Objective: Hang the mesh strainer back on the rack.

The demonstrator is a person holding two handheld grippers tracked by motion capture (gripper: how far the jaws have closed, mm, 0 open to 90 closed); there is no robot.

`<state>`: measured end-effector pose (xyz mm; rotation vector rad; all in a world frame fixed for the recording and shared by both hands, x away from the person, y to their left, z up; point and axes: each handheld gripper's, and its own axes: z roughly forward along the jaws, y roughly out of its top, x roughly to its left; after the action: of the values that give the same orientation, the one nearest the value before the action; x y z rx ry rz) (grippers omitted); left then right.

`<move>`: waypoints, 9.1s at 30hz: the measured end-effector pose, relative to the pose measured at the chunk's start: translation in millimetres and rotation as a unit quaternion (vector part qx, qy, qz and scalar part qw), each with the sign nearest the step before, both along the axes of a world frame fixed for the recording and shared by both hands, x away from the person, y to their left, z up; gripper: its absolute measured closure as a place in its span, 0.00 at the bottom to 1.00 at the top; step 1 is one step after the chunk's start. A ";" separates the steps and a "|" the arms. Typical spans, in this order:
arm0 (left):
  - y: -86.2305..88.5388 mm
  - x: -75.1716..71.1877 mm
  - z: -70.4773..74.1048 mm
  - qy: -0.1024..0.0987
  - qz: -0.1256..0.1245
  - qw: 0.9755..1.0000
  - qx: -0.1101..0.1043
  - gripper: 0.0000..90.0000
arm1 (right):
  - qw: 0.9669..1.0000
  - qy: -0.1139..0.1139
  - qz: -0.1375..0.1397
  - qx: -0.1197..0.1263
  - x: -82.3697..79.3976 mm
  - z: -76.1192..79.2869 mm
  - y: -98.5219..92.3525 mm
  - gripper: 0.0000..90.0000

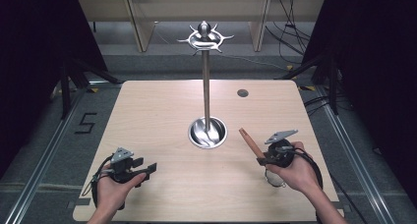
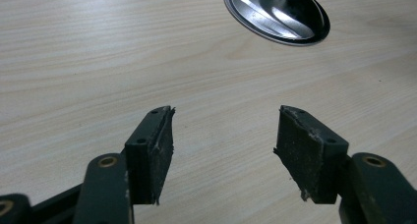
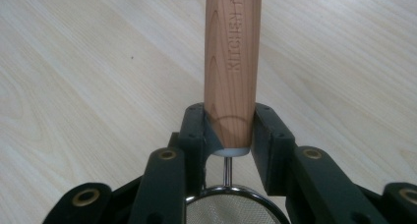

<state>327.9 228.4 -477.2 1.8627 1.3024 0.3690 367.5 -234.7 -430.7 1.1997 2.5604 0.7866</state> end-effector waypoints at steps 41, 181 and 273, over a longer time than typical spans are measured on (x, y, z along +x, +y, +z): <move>-0.3 0.4 -0.3 -0.001 -0.002 1.000 -0.002 0.42 | 0.991 -0.088 -0.038 0.089 -1.9 22.3 -8.5 0.77; -0.6 0.0 1.9 -0.023 0.011 0.999 -0.025 0.42 | 0.940 -0.256 -0.027 0.224 22.3 142.9 48.3 0.77; -0.2 -0.7 3.5 -0.022 0.013 0.999 -0.024 0.41 | 0.941 -0.246 -0.020 0.231 39.6 153.0 92.8 0.77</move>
<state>327.3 228.2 -473.7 1.7899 1.2960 0.3875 407.0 -141.9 -277.7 0.9896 1.9933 1.5176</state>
